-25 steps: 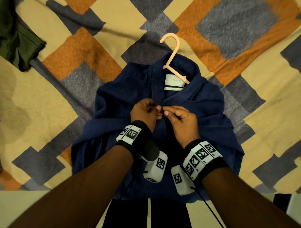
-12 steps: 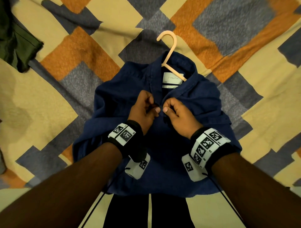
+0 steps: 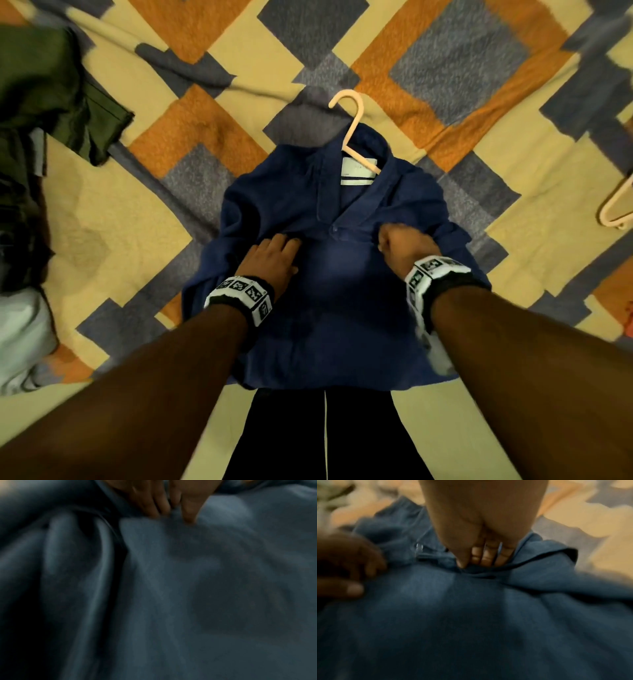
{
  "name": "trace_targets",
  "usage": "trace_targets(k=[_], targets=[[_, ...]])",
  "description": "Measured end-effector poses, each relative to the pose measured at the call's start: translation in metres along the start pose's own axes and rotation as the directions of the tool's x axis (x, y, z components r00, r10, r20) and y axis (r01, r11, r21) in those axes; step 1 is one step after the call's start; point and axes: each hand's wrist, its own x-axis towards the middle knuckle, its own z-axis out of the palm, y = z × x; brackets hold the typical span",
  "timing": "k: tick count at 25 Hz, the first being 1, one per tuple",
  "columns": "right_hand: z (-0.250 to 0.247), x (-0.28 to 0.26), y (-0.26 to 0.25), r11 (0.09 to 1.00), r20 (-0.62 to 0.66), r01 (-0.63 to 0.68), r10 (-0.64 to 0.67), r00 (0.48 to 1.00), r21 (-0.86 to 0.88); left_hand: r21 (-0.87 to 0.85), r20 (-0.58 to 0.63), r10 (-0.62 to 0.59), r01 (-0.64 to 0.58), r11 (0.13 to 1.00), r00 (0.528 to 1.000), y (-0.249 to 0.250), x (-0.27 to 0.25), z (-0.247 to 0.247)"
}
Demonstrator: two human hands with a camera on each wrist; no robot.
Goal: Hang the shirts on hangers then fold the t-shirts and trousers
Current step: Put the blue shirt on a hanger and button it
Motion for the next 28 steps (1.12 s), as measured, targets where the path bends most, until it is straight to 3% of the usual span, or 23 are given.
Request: trace_targets(k=[1,3,6,9,11,13,15,17,19,23,26,28], targets=[[-0.008,0.001,-0.014,0.99,-0.067,-0.072,0.081,0.994,0.121,-0.161,0.046,-0.125,0.131,0.978,0.991,0.005,0.005,-0.013],[-0.006,0.008,-0.035,0.936,-0.135,-0.143,0.194,0.972,0.321,-0.377,0.124,-0.343,0.364,0.852,0.931,0.016,0.02,-0.021],[0.02,-0.003,-0.039,0.879,-0.216,-0.189,0.306,0.927,0.438,-0.401,0.007,-0.446,0.411,0.819,0.895,0.028,0.017,-0.006],[0.061,-0.014,-0.018,0.91,-0.275,-0.157,0.275,0.921,0.384,-0.461,-0.128,-0.494,0.389,0.797,0.86,0.033,0.006,0.034],[0.065,-0.019,-0.013,0.925,-0.253,-0.113,0.215,0.943,0.364,-0.435,-0.235,-0.45,0.321,0.841,0.862,0.031,-0.002,0.046],[0.05,-0.017,-0.019,0.922,-0.175,-0.155,0.228,0.958,0.354,-0.397,-0.234,-0.374,0.263,0.879,0.898,0.023,-0.004,0.039],[0.034,-0.007,-0.033,0.905,-0.115,-0.271,0.323,0.939,0.327,-0.361,-0.192,-0.379,0.294,0.885,0.905,0.02,0.004,0.027],[0.022,-0.001,-0.054,0.896,-0.107,-0.315,0.363,0.926,0.314,-0.342,-0.175,-0.456,0.381,0.859,0.872,0.028,0.015,0.015],[0.022,0.004,-0.067,0.931,-0.111,-0.259,0.295,0.949,0.258,-0.349,-0.176,-0.498,0.42,0.838,0.849,0.037,0.019,0.012],[0.028,0.012,-0.046,0.966,0.063,-0.224,0.217,0.974,0.133,-0.357,-0.183,-0.454,0.371,0.857,0.872,0.02,0.015,0.022],[0.028,0.014,-0.029,0.972,0.138,-0.031,-0.001,0.99,0.234,-0.419,-0.268,-0.334,0.203,0.885,0.904,0.01,0.011,0.018],[0.027,0.001,-0.025,0.929,0.11,0.073,-0.12,0.987,0.363,-0.453,-0.356,-0.265,0.083,0.888,0.896,0.016,-0.005,0.015]])
